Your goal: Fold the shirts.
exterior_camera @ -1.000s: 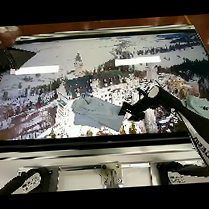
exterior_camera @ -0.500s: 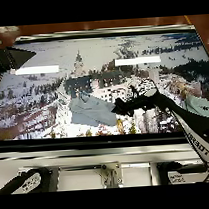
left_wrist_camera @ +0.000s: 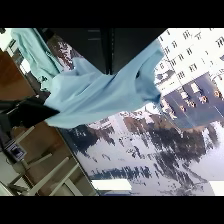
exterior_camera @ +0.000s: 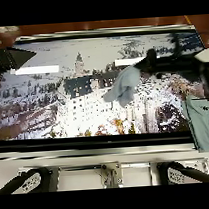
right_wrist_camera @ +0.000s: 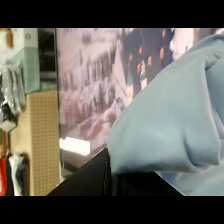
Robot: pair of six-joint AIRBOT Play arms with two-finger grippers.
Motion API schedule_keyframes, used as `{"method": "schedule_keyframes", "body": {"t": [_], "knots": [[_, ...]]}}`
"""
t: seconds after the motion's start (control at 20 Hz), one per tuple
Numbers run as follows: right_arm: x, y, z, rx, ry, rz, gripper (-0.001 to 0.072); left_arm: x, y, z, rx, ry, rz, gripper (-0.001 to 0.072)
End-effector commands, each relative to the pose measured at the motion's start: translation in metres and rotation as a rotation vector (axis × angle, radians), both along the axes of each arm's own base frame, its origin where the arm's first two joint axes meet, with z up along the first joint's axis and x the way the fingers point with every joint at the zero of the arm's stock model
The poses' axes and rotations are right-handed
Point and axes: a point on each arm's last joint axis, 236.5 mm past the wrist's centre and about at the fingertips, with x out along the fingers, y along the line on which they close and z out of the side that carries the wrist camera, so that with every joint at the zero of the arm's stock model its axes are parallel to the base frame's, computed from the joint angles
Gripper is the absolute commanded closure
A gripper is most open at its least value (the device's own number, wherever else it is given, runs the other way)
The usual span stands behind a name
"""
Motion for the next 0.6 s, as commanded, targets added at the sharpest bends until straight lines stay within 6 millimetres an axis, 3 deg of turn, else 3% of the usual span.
{"method": "schedule_keyframes", "body": {"t": [0.0,0.15,0.3,0.4,0.55], "knots": [[-0.003,-0.1,0.034,-0.136,0.008,-0.17,0.0651,-0.005,-0.003,-0.002,0.003,0.011,-0.025,0.067],[-0.01,-0.181,0.034,-0.18,0.034,-0.334,0.0651,-0.015,-0.009,-0.007,0.012,0.031,-0.07,0.067],[-0.02,-0.243,0.025,-0.245,0.053,-0.462,0.0651,-0.017,-0.01,-0.007,0.013,0.034,-0.079,0.067],[-0.026,-0.277,0.021,-0.315,0.04,-0.52,0.0652,-0.017,-0.01,-0.007,0.013,0.034,-0.08,0.067],[-0.022,-0.311,0.026,-0.375,-0.012,-0.609,0.0652,-0.017,-0.01,-0.007,0.014,0.035,-0.08,0.067]]}}
